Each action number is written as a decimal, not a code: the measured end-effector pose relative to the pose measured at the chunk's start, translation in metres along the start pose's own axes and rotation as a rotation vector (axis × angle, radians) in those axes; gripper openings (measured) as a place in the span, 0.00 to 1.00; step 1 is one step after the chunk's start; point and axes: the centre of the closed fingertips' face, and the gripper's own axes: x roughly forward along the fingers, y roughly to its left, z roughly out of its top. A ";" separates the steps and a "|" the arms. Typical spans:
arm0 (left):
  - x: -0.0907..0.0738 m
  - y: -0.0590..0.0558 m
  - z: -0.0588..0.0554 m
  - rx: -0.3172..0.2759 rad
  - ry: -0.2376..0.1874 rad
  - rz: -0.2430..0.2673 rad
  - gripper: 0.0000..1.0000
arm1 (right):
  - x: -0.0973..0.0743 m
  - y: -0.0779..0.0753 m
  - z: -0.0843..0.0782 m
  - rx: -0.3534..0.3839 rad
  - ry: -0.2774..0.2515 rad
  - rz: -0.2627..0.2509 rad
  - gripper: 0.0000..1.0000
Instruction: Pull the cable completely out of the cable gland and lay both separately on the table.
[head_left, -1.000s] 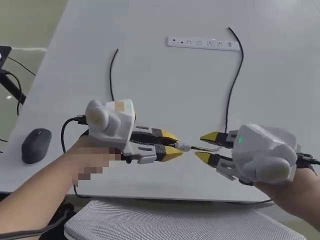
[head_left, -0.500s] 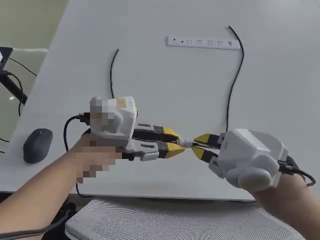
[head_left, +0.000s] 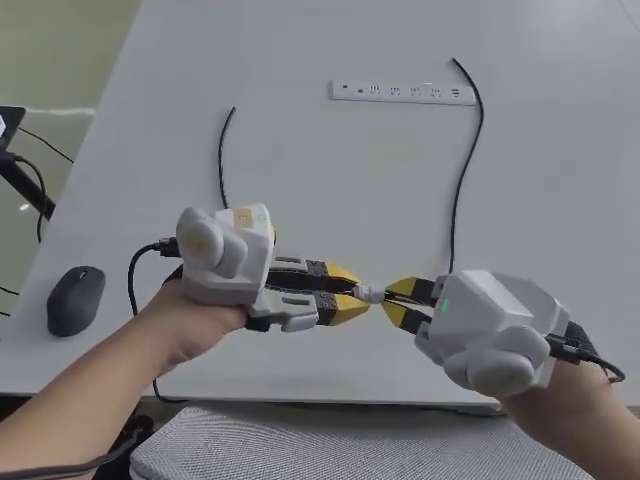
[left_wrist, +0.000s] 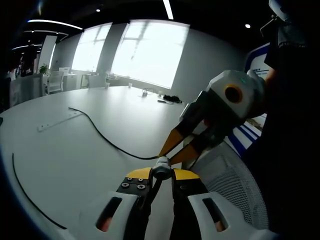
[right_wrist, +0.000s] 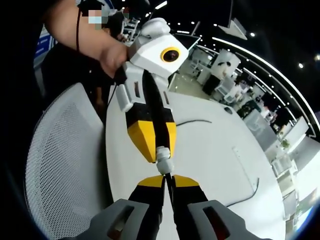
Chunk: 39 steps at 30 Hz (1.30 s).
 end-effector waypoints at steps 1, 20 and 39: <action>0.000 0.000 0.000 0.000 -0.001 0.001 0.15 | 0.000 0.000 0.000 0.002 0.000 -0.001 0.00; 0.005 -0.001 0.002 0.016 -0.003 0.025 0.15 | -0.007 -0.008 -0.016 0.079 0.012 -0.030 0.00; 0.004 -0.003 0.006 0.011 -0.028 0.040 0.15 | -0.010 -0.021 -0.071 0.433 0.065 -0.098 0.00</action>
